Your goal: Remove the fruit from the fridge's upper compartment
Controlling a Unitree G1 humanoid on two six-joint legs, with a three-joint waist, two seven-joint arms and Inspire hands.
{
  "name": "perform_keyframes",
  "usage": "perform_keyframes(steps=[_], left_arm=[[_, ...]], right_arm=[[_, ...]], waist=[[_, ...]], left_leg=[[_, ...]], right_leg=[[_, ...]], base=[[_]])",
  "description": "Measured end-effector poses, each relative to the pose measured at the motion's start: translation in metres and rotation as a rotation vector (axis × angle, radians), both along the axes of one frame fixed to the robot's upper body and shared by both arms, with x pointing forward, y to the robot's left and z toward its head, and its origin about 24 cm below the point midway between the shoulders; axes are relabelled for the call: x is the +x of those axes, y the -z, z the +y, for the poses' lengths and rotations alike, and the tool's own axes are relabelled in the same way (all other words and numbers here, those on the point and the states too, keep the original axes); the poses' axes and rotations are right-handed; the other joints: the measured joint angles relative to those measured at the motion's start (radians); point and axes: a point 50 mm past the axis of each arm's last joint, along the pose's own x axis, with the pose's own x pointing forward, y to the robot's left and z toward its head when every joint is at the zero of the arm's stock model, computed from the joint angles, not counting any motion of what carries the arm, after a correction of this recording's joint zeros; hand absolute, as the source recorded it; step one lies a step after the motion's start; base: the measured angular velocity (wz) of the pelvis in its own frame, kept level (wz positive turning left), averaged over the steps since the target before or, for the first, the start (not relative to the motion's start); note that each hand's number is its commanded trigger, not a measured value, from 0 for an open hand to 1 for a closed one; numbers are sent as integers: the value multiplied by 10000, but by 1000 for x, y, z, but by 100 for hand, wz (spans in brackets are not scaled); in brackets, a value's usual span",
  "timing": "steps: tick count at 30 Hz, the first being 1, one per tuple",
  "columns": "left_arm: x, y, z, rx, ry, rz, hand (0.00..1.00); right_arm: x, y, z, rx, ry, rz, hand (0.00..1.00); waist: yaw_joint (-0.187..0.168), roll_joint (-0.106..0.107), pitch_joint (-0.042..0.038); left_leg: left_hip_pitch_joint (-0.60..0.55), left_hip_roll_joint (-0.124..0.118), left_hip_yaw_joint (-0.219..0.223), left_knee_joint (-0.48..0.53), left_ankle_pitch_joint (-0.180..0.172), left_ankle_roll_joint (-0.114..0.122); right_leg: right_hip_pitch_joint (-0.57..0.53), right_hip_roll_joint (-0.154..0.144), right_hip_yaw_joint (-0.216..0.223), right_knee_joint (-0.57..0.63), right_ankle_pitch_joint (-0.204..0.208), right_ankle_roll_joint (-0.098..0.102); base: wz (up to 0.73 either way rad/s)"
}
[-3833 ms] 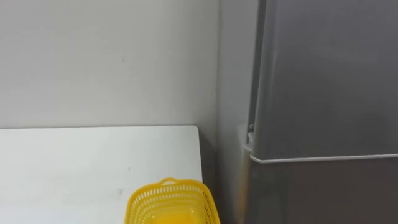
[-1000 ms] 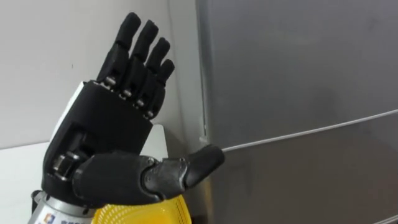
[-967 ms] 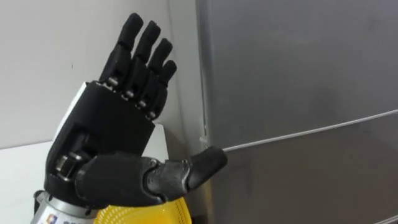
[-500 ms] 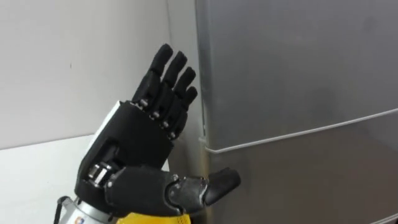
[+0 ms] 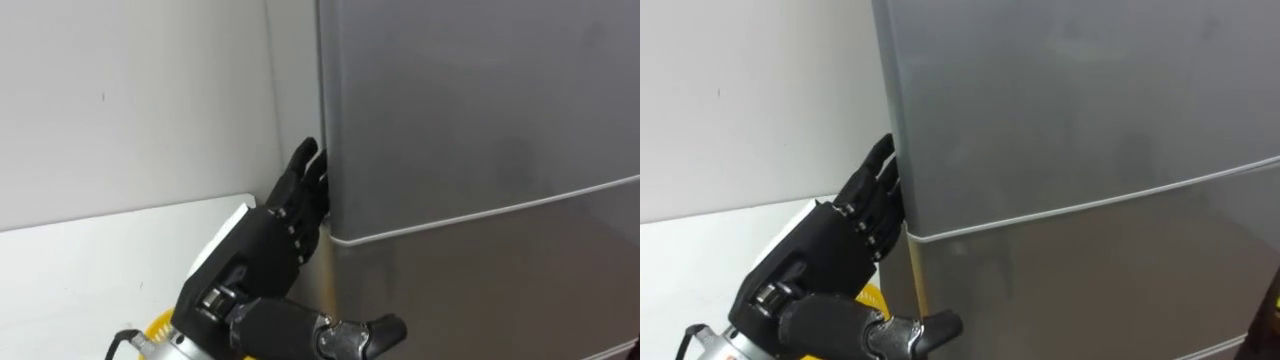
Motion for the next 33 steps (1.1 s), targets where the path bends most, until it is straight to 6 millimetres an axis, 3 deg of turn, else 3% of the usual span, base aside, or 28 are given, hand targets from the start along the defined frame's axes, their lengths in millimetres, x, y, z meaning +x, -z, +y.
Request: perform_keyframes(steps=[7,8,9,12,16,17,18,19,29,33], left_arm=[[1,3,-1,95,105,211,0],[1,3,-1,97,109,209,4],[1,3,-1,102,123,207,54],[1,2,-2,101,140,177,100],[4,-2,4,80,-341,37,100],[5,-3,8,27,-532,0,92],[6,-5,10,-43,-659,-54,57],[6,-6,9,-70,-675,-103,0],[8,-24,-1,-192,-76,-945,0],[6,-31,-14,-210,731,-1322,0]], right_arm=[[9,0,2,115,-421,-61,0],[11,0,2,121,-434,-106,0],[13,0,2,131,-456,-187,0],[18,0,1,142,-496,-324,0],[20,0,1,137,-511,-364,0],[20,0,1,150,-491,-361,0],[21,0,1,158,-494,-389,0],[20,0,1,165,-496,-393,0],[22,0,2,394,-536,-489,0],[22,0,2,405,-522,-486,0]], waist=[[-9,145,-96],[-9,152,-95],[-9,161,-92],[-15,188,-86],[-3,251,-91],[-18,262,-96],[-20,260,-95],[-20,259,-95],[-158,213,-47],[-237,311,-25]], left_leg=[[29,0,43,36,0,0],[28,0,44,39,0,0],[27,1,45,40,0,1],[-26,-5,46,45,14,24],[-213,-26,13,53,49,68],[-243,-28,-6,51,56,65],[-264,-27,-14,48,65,65],[-282,-27,-16,49,65,65],[-350,-64,-17,50,72,79],[-331,-58,-3,43,79,89]], right_leg=[[-11,-45,-3,42,2,0],[-12,-46,-4,37,1,0],[-16,-48,-3,28,1,0],[-85,-64,-11,21,1,1],[-253,-80,-40,30,20,27],[-258,-78,-56,38,51,28],[-251,-76,-65,29,75,29],[-251,-77,-72,32,77,30],[-264,-81,-56,28,108,67],[-290,-102,-31,6,107,58]], base=[[0],[0],[0],[2],[6],[0],[0],[0],[0],[-1]])
